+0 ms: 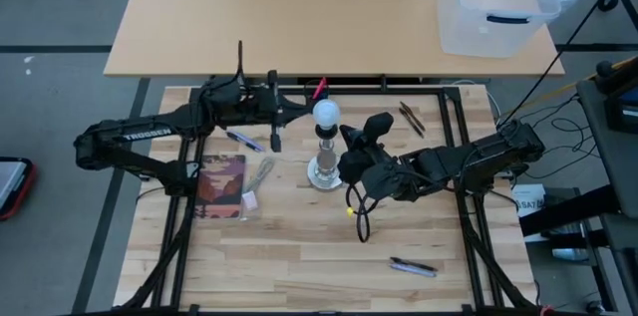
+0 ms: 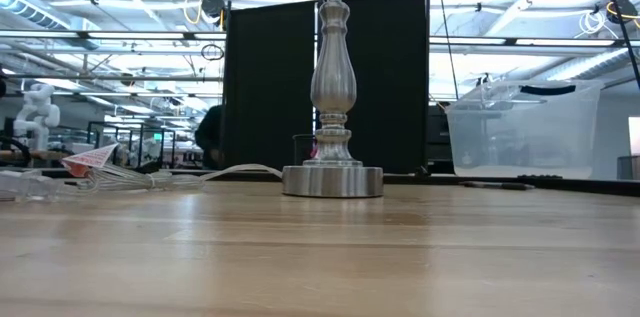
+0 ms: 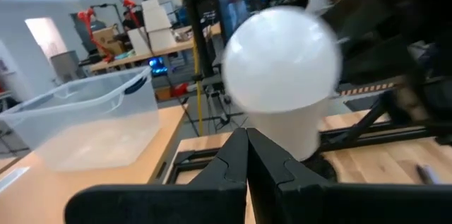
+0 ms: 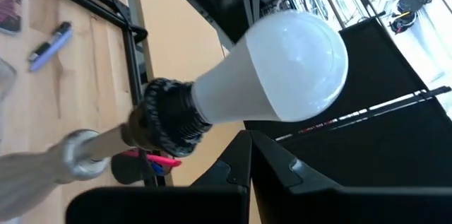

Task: Screw lightbulb
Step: Insert the lightbulb into the desk lamp

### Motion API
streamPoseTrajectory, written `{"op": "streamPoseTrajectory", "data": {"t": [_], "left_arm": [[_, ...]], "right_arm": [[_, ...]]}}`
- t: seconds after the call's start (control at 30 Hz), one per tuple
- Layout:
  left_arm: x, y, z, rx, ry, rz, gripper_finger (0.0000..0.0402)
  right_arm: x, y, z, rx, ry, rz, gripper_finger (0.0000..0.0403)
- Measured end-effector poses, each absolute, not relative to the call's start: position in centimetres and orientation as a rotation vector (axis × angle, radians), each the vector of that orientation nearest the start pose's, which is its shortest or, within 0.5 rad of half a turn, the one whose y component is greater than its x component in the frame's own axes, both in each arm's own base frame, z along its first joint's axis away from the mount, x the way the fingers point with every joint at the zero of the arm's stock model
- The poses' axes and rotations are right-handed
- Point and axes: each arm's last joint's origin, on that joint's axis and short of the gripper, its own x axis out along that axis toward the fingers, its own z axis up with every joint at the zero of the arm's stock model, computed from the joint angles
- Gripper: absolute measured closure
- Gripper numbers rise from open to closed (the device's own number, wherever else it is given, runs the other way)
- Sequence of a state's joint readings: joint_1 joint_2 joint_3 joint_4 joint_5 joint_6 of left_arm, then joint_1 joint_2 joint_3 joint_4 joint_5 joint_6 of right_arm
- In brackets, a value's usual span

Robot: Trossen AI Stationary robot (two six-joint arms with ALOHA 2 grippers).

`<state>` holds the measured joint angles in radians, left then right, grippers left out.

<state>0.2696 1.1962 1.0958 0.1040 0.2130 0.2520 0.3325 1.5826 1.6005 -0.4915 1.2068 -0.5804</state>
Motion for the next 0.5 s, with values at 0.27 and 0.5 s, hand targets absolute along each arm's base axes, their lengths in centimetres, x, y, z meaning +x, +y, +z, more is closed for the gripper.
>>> {"op": "streamPoseTrajectory", "data": {"t": [0.27,0.5], "left_arm": [[25.4,4.5,39.2,0.273,-0.016,-0.017,0.0402],[26.4,3.4,38.6,0.297,-0.013,-0.069,0.0402]], "right_arm": [[33.1,6.6,39.6,-0.871,0.63,-0.792,0.0403],[33.5,4.7,39.9,-0.878,0.655,-0.837,0.0403]]}}
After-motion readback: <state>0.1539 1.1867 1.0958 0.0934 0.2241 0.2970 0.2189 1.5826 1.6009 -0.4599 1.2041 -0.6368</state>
